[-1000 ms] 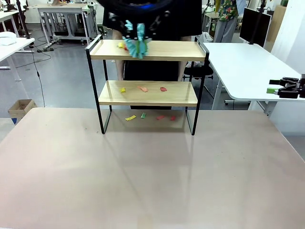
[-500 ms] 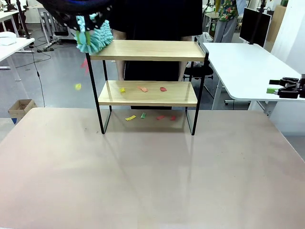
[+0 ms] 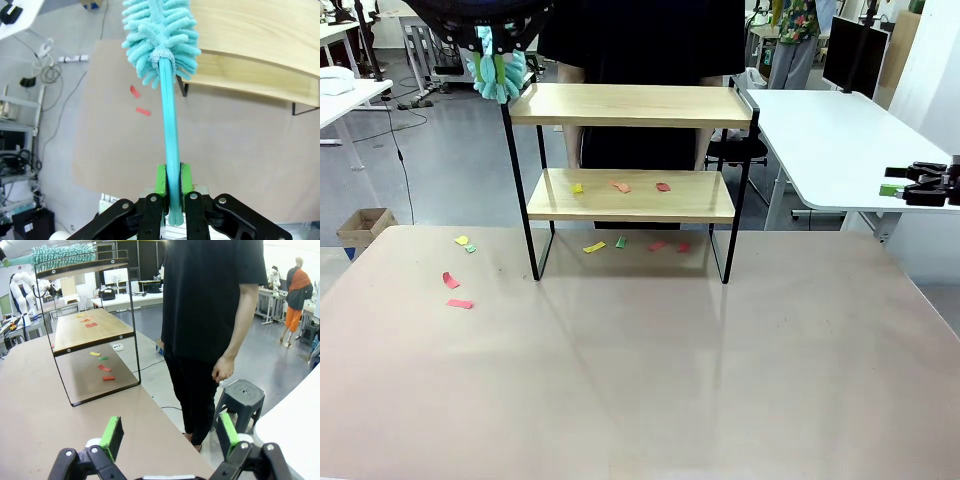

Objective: Clean the shelf.
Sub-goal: Clean the specific section of the Shelf indicated by the human with the Duster.

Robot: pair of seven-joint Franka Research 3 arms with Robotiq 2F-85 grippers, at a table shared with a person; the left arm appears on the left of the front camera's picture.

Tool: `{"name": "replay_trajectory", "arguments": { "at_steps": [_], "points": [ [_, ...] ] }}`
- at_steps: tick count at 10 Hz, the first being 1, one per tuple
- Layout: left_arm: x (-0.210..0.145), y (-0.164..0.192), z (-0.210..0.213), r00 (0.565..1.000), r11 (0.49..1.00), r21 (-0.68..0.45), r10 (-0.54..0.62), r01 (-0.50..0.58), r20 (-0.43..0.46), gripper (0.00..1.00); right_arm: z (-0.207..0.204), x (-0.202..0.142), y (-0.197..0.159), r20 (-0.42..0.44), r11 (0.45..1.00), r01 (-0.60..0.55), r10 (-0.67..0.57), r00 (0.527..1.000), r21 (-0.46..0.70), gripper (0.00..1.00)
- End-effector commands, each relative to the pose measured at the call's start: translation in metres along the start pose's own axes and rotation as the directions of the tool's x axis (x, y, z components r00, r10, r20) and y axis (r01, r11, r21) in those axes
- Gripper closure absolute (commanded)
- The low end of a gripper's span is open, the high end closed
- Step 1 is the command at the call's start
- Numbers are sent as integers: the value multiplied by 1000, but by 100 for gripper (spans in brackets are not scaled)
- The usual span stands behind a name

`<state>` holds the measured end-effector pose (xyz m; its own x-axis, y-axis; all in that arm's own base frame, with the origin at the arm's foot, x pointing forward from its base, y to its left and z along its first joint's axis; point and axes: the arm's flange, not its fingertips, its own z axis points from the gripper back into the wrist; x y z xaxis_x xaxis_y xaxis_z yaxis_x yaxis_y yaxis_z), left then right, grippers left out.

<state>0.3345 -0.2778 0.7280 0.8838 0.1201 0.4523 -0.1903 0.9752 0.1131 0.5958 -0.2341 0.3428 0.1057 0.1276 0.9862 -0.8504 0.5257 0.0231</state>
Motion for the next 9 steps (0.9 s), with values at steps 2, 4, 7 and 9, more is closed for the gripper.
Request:
{"name": "replay_trajectory", "arguments": {
  "at_steps": [2,4,7,9],
  "points": [
    [-6,6,15,999,994,-99,-53,53,8,86,-1,3,0,1,1000,-5,5,1000,3,0],
    [-10,33,29,984,952,-260,-175,162,-27,86,-1,3,0,1,1000,-5,5,1000,3,0],
    [-23,86,37,919,785,-518,-394,339,4,86,-1,3,0,1,1000,-5,5,1000,3,0],
    [-37,122,30,835,600,-646,-540,472,108,86,-1,3,0,1,1000,-5,5,1000,3,0]
  ]
}}
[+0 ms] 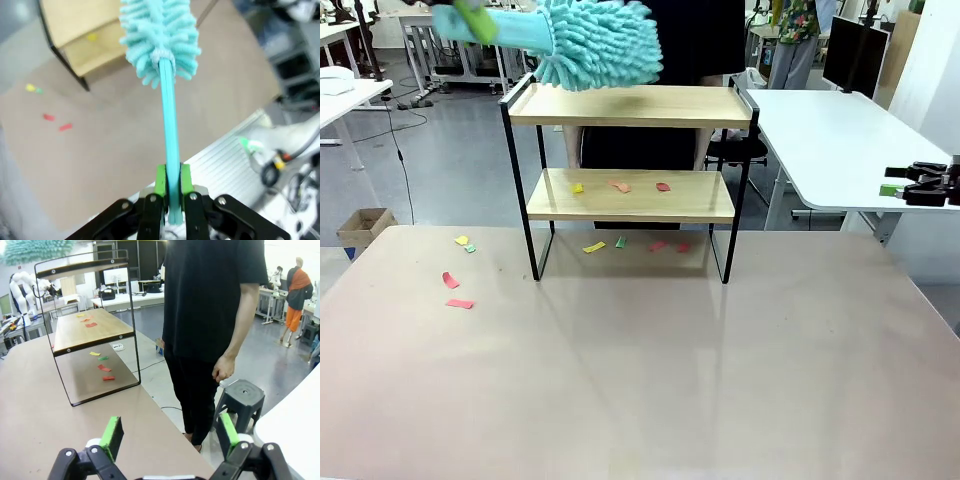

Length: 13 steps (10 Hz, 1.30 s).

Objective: Clean the shelf.
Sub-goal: Clean the specific section of the Shelf indicated by the human with the Duster.

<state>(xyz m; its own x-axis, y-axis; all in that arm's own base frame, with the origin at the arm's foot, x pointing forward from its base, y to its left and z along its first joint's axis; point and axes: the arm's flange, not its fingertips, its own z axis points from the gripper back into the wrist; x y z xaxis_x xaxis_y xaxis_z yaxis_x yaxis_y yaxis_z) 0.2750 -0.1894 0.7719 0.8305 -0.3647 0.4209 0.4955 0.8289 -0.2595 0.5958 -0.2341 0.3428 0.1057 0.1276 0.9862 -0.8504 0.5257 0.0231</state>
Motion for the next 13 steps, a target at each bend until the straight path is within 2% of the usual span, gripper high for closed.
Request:
{"name": "replay_trajectory", "arguments": {
  "at_steps": [1,2,4,5,7,8,9,11,12,13],
  "points": [
    [-35,22,-6,986,984,-108,-153,145,-63,86,-1,3,0,1,1000,-5,5,1000,3,0],
    [-44,21,-8,970,983,-116,-160,141,-181,86,-1,3,0,1,1000,-5,5,1000,3,0],
    [-54,3,-16,917,976,-102,-216,192,-337,86,-1,3,0,1,1000,-5,5,1000,3,0],
    [-59,0,-29,852,984,-99,-176,146,-493,86,-1,3,0,1,1000,-5,5,1000,3,0],
    [-78,14,-54,757,974,-70,-210,214,-619,86,-1,3,0,1,1000,-5,5,1000,3,0],
    [-88,17,-69,708,960,-38,-230,277,-668,86,-1,3,0,1,1000,-5,5,1000,3,0],
    [-99,35,-75,677,958,-25,-221,287,-702,86,-1,3,0,1,1000,-5,5,1000,3,0],
    [-110,56,-78,678,942,-34,-265,334,-686,86,-1,3,0,1,1000,-5,5,1000,3,0],
    [-109,56,-89,701,930,-16,-287,366,-653,86,-1,3,0,1,1000,-5,5,1000,3,0],
    [-101,44,-81,660,956,-17,-215,293,-719,86,-1,3,0,1,1000,-5,5,1000,3,0]
  ]
}}
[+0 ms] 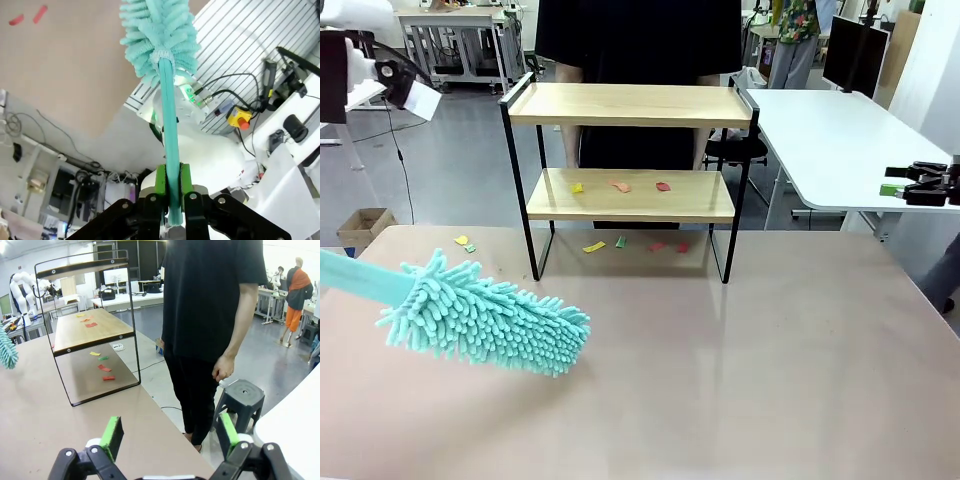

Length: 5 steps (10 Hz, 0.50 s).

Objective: Clean the shelf.
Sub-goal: Clean the specific section of the Shelf indicated by the human with the Duster.

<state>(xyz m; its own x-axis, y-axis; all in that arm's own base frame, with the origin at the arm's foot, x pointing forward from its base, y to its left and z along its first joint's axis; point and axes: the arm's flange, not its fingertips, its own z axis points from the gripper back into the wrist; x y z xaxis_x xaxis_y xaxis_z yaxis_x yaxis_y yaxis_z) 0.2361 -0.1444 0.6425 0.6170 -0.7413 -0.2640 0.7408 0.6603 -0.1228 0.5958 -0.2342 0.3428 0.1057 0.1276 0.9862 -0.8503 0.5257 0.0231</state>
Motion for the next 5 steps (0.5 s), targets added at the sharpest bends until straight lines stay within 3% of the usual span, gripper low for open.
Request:
{"name": "replay_trajectory", "arguments": {
  "at_steps": [1,5],
  "points": [
    [1,-7,5,999,1000,-23,20,-21,-26,86,-1,3,0,1,1000,-5,5,1000,3,0],
    [1,-7,5,999,1000,-23,20,-21,-26,86,-1,3,0,1,1000,-5,5,1000,3,0]
  ]
}}
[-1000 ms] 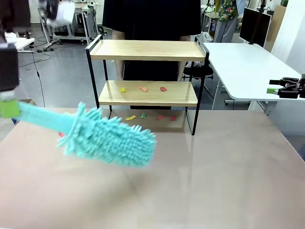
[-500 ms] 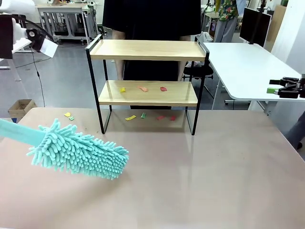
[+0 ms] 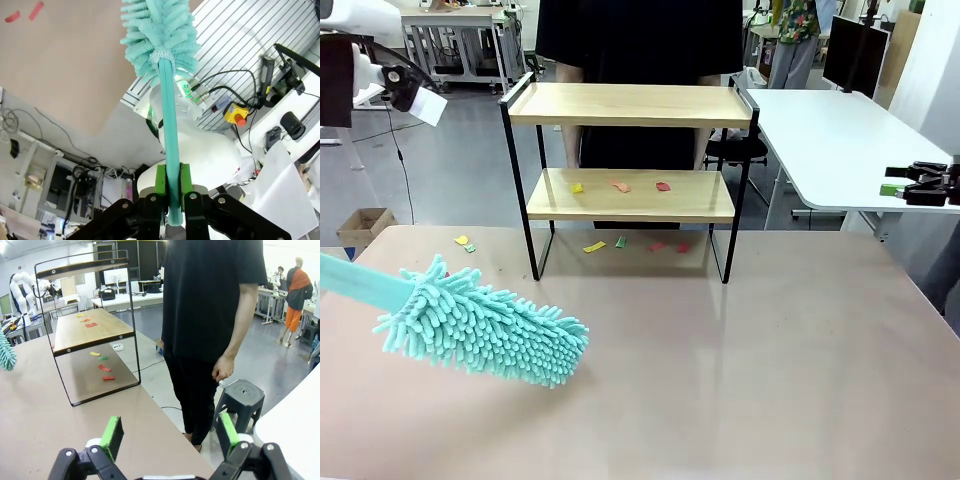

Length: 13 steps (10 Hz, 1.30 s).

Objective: Clean the shelf.
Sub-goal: Clean the specific section of the Shelf indicated by the human with the Duster.

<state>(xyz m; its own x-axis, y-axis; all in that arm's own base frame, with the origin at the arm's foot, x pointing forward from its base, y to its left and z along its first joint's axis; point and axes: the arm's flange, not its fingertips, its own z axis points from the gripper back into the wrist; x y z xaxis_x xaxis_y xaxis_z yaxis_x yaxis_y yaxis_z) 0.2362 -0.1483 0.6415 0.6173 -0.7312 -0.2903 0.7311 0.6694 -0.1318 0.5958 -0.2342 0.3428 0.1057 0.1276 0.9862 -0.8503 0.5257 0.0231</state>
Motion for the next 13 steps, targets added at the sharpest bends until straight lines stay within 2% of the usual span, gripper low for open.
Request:
{"name": "replay_trajectory", "arguments": {
  "at_steps": [1,13],
  "points": [
    [-2,-4,5,1000,1000,-11,10,-10,0,86,-1,3,0,1,1000,-5,5,1000,3,0],
    [-2,-4,5,1000,1000,-11,10,-10,0,86,-1,3,0,1,1000,-5,5,1000,3,0]
  ]
}}
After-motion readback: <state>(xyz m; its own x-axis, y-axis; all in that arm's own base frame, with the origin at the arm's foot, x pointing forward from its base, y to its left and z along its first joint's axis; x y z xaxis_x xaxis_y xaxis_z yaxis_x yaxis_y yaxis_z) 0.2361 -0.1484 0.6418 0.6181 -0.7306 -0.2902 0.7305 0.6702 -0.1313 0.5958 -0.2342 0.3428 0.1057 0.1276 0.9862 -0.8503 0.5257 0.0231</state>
